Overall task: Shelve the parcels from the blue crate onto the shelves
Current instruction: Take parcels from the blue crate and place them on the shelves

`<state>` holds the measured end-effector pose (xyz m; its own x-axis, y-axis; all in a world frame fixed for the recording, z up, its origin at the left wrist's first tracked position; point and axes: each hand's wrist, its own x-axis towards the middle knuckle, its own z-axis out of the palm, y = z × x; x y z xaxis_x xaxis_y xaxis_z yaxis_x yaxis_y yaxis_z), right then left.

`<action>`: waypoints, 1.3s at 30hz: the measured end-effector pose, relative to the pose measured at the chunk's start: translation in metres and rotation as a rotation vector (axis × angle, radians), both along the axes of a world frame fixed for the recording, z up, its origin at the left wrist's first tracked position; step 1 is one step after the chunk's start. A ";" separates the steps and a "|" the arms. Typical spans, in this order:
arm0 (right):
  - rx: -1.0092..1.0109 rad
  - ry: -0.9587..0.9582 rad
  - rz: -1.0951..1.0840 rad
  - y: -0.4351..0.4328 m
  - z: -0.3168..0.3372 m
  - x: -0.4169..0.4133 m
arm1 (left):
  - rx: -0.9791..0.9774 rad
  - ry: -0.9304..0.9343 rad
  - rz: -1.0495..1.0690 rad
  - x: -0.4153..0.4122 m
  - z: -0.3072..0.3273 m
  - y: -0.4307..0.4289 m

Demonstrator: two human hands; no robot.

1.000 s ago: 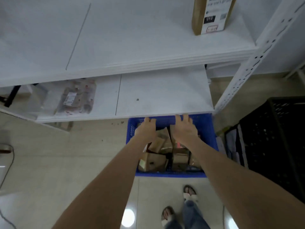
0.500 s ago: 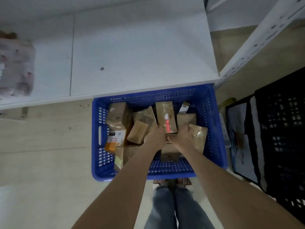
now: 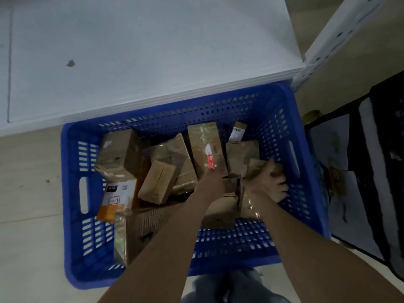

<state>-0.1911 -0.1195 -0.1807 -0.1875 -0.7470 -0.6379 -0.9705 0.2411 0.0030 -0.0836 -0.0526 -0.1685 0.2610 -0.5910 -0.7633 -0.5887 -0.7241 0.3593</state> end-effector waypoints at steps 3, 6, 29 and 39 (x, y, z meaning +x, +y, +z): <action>-0.037 -0.039 0.045 0.001 0.011 0.006 | -0.001 0.004 0.062 0.004 0.004 0.002; -0.107 -0.153 0.171 -0.001 0.050 0.021 | -0.008 -0.062 0.098 0.018 0.040 0.007; 0.335 -1.137 -0.012 0.023 0.543 0.122 | -0.245 -0.254 0.641 0.128 0.552 0.090; 0.395 -1.279 0.067 0.027 0.665 0.129 | -0.370 -0.082 0.853 0.120 0.673 0.113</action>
<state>-0.0620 -0.0927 0.4846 0.7281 -0.4574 -0.5105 -0.3539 0.3869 -0.8515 0.0365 0.0604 0.5044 0.7636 -0.3762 -0.5248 0.0557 -0.7713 0.6340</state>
